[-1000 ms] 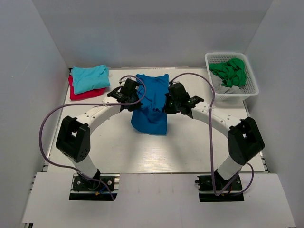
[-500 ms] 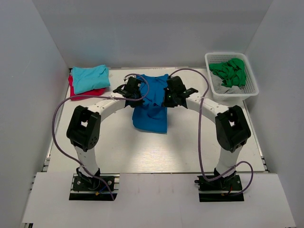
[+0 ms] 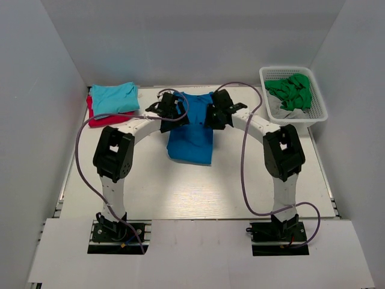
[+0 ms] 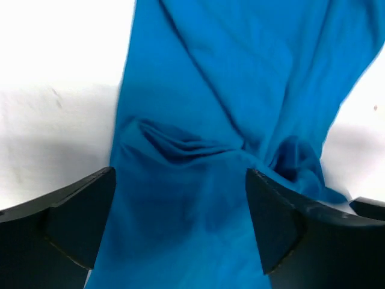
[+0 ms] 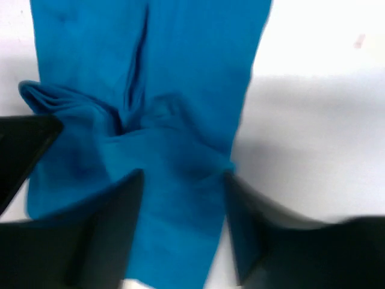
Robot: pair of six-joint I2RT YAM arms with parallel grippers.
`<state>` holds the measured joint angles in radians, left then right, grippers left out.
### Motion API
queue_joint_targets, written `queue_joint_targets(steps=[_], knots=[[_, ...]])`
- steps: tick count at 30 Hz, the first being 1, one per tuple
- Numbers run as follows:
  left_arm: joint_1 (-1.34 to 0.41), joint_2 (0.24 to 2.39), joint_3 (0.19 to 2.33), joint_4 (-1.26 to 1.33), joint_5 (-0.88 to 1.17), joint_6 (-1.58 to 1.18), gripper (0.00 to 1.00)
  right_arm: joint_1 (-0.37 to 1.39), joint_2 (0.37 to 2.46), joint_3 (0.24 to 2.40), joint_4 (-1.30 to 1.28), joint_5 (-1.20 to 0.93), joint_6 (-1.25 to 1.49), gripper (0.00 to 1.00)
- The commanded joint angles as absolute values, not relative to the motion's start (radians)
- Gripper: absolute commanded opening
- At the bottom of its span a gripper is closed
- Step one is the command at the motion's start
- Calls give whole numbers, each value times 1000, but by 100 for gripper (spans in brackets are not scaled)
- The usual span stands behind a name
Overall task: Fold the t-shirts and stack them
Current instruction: Fold the folded rectangular tshirt in 1/3 of the way, then grab one side of the 2/3 rectangular tshirt with both arms
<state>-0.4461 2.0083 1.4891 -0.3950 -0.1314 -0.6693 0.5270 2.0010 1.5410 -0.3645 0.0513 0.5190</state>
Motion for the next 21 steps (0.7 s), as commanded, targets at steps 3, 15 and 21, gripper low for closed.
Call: queue_joint_targets(steps=[3, 15, 21], knots=[[-400, 1994, 1643, -434, -172, -644, 99, 499, 2045, 1796, -493, 127, 434, 90], [-422, 1599, 1168, -413, -23, -617, 99, 523, 1663, 1139, -216, -228, 474, 90], [-431, 1404, 745, -221, 97, -577, 99, 560, 1543, 916, -144, -238, 489, 90]])
